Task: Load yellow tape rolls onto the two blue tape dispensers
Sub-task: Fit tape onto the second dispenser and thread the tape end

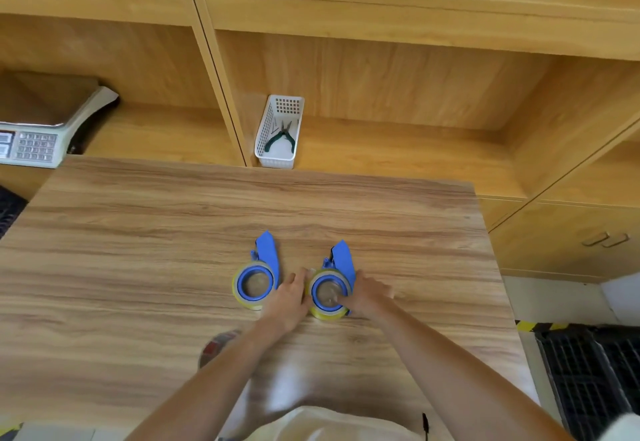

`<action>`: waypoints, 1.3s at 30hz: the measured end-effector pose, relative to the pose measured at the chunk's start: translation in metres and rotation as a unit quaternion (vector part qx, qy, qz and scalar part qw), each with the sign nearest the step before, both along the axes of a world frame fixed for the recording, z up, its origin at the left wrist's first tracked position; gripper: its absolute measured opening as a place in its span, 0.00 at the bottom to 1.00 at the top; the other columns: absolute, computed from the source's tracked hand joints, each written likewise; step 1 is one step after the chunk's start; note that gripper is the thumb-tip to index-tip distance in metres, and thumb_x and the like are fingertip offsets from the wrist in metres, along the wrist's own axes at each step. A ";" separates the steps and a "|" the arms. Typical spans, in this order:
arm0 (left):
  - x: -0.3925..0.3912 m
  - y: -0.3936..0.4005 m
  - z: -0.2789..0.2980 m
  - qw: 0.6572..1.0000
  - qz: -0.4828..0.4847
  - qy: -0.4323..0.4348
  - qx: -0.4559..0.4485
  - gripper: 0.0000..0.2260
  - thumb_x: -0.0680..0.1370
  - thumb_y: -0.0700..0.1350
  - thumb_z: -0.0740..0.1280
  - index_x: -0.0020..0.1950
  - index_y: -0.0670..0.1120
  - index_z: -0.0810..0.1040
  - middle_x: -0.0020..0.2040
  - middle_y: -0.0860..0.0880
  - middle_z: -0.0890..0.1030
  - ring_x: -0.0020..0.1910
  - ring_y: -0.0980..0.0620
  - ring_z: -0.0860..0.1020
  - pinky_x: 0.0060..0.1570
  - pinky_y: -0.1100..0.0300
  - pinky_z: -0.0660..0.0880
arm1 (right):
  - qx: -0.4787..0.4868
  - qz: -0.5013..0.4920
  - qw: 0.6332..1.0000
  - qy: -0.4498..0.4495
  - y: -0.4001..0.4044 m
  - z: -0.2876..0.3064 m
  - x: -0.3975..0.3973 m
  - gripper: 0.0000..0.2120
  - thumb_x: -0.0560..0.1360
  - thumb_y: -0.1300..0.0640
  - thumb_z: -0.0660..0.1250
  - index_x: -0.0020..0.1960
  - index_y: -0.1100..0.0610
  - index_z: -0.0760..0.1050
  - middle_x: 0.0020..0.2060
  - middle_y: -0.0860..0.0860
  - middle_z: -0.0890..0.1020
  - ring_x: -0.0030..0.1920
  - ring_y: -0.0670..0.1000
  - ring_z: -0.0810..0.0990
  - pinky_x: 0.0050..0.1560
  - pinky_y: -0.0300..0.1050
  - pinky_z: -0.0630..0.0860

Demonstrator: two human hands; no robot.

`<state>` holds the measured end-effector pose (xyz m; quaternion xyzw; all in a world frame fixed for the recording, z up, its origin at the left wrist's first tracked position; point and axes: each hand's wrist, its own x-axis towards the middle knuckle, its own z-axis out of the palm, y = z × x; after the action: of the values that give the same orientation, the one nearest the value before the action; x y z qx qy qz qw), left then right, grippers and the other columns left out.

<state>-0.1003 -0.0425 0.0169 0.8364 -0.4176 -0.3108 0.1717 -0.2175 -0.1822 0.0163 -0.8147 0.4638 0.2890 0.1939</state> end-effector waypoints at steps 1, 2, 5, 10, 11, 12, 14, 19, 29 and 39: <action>-0.001 0.000 -0.003 1.000 0.010 0.009 0.003 0.20 0.79 0.45 0.63 0.70 0.49 0.63 0.59 0.44 0.76 0.53 0.40 0.79 0.51 0.44 0.77 | 0.008 -0.011 1.000 -0.006 0.000 -0.003 0.002 0.34 0.73 0.35 0.62 0.71 0.54 0.62 0.58 0.50 0.79 0.57 0.54 0.79 0.48 0.46 0.68; -0.002 -0.001 -0.004 1.000 0.016 0.015 0.002 0.20 0.79 0.45 0.63 0.70 0.49 0.63 0.59 0.43 0.76 0.53 0.40 0.78 0.51 0.45 0.77 | 0.014 -0.027 0.999 -0.018 0.001 -0.005 0.003 0.32 0.74 0.37 0.62 0.70 0.54 0.63 0.58 0.50 0.79 0.57 0.54 0.79 0.49 0.46 0.68; -0.004 0.000 -0.009 0.996 0.064 0.062 -0.028 0.16 0.79 0.45 0.64 0.65 0.49 0.64 0.59 0.45 0.79 0.55 0.41 0.79 0.52 0.48 0.76 | 0.034 -0.057 0.997 -0.042 -0.002 -0.009 0.005 0.26 0.76 0.44 0.63 0.69 0.55 0.65 0.58 0.51 0.79 0.57 0.55 0.79 0.50 0.47 0.69; -0.005 -0.002 -0.008 0.976 0.140 0.150 -0.065 0.13 0.82 0.47 0.61 0.65 0.48 0.66 0.62 0.49 0.78 0.60 0.48 0.77 0.59 0.54 0.72 | 0.121 -0.118 0.979 -0.118 -0.014 -0.017 0.002 0.23 0.71 0.44 0.66 0.63 0.53 0.69 0.52 0.51 0.81 0.50 0.55 0.83 0.53 0.54 0.79; -0.006 -0.004 -0.004 0.971 0.152 0.171 -0.073 0.12 0.82 0.49 0.61 0.64 0.48 0.67 0.60 0.50 0.78 0.58 0.50 0.77 0.57 0.57 0.70 | 0.150 -0.139 0.968 -0.147 -0.018 -0.018 0.001 0.22 0.71 0.46 0.67 0.62 0.53 0.70 0.52 0.52 0.81 0.48 0.55 0.83 0.52 0.55 0.80; -0.007 -0.005 0.001 0.962 0.171 0.200 -0.079 0.11 0.83 0.51 0.61 0.63 0.48 0.68 0.57 0.51 0.78 0.57 0.51 0.76 0.55 0.59 0.69 | 0.178 -0.159 0.955 -0.177 -0.020 -0.015 0.001 0.20 0.73 0.48 0.68 0.62 0.54 0.71 0.53 0.52 0.81 0.47 0.55 0.83 0.51 0.53 0.81; -0.008 -0.009 0.014 0.926 0.226 0.292 -0.074 0.14 0.81 0.57 0.61 0.61 0.50 0.70 0.55 0.53 0.78 0.54 0.54 0.76 0.53 0.58 0.70 | 0.228 -0.186 0.930 -0.220 -0.023 -0.004 0.000 0.17 0.76 0.53 0.67 0.63 0.54 0.70 0.55 0.54 0.81 0.45 0.53 0.83 0.49 0.49 0.82; -0.003 -0.012 0.030 0.820 0.246 0.513 -0.063 0.23 0.75 0.67 0.65 0.65 0.57 0.76 0.61 0.54 0.83 0.62 0.54 0.79 0.65 0.45 0.74 | 0.356 -0.205 0.872 -0.266 -0.026 0.016 -0.002 0.17 0.78 0.52 0.67 0.65 0.52 0.72 0.59 0.52 0.81 0.53 0.51 0.80 0.58 0.48 0.76; -0.005 0.000 0.054 0.731 0.237 0.627 -0.129 0.17 0.78 0.54 0.64 0.62 0.46 0.79 0.60 0.44 0.83 0.58 0.44 0.82 0.58 0.45 0.77 | 0.440 -0.124 0.862 -0.220 -0.026 0.029 -0.006 0.22 0.76 0.46 0.69 0.67 0.47 0.69 0.60 0.50 0.81 0.60 0.51 0.80 0.60 0.45 0.76; -0.002 0.008 0.052 0.750 0.256 0.590 -0.154 0.18 0.75 0.55 0.68 0.63 0.51 0.78 0.59 0.46 0.84 0.61 0.44 0.81 0.66 0.39 0.72 | 0.378 -0.118 0.875 -0.278 -0.029 0.045 0.000 0.27 0.76 0.33 0.56 0.66 0.49 0.74 0.60 0.50 0.81 0.56 0.51 0.82 0.56 0.45 0.76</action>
<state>-0.1024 -0.0340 0.0685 0.5244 -0.0456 -0.6185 0.5834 -0.2174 -0.2113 0.0611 -0.6656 0.3388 0.1792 0.6404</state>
